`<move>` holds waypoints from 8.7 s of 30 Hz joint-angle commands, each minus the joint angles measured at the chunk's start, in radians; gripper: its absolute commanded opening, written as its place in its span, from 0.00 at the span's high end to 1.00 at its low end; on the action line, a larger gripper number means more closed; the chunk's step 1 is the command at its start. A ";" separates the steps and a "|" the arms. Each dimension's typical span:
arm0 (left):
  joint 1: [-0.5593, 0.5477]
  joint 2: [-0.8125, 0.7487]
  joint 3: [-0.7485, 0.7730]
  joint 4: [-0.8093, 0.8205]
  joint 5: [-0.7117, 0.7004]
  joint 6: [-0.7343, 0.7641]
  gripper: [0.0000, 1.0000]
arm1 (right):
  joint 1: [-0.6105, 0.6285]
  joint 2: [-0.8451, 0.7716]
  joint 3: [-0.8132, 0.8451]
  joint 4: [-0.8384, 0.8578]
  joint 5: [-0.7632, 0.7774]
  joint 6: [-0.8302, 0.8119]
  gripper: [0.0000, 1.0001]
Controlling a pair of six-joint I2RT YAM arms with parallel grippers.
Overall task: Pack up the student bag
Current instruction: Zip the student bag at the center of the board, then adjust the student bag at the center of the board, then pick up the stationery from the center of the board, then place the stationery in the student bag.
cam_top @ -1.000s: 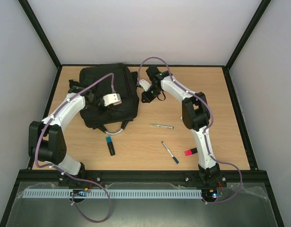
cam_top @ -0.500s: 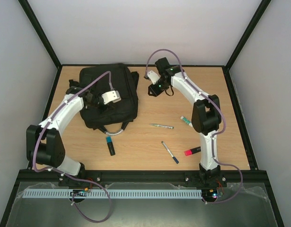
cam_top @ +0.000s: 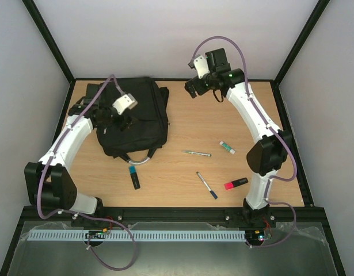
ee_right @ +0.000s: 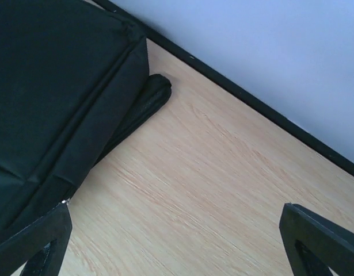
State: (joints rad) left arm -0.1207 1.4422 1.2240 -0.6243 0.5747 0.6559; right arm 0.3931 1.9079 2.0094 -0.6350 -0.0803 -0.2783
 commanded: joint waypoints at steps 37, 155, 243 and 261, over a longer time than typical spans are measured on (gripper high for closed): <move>0.523 0.328 -0.116 0.455 -0.074 -0.849 0.01 | 0.168 -0.179 -0.180 -0.055 0.076 0.049 0.01; -0.040 -0.016 -0.125 -0.128 -0.059 -0.263 0.29 | -0.270 -0.272 -0.983 -0.069 0.141 -0.226 0.52; -0.416 0.513 0.019 0.876 -0.702 0.618 0.31 | -0.269 -0.266 -0.793 -0.161 -0.174 -0.047 0.90; -0.396 0.371 -0.055 0.964 -0.701 0.709 0.37 | -0.270 -0.259 -0.718 -0.193 -0.221 -0.044 0.88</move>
State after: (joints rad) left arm -0.5388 1.9072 1.1313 0.4000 -0.1268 1.4246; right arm 0.1261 1.6463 1.2385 -0.7662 -0.2615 -0.3286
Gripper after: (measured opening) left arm 0.655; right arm 0.199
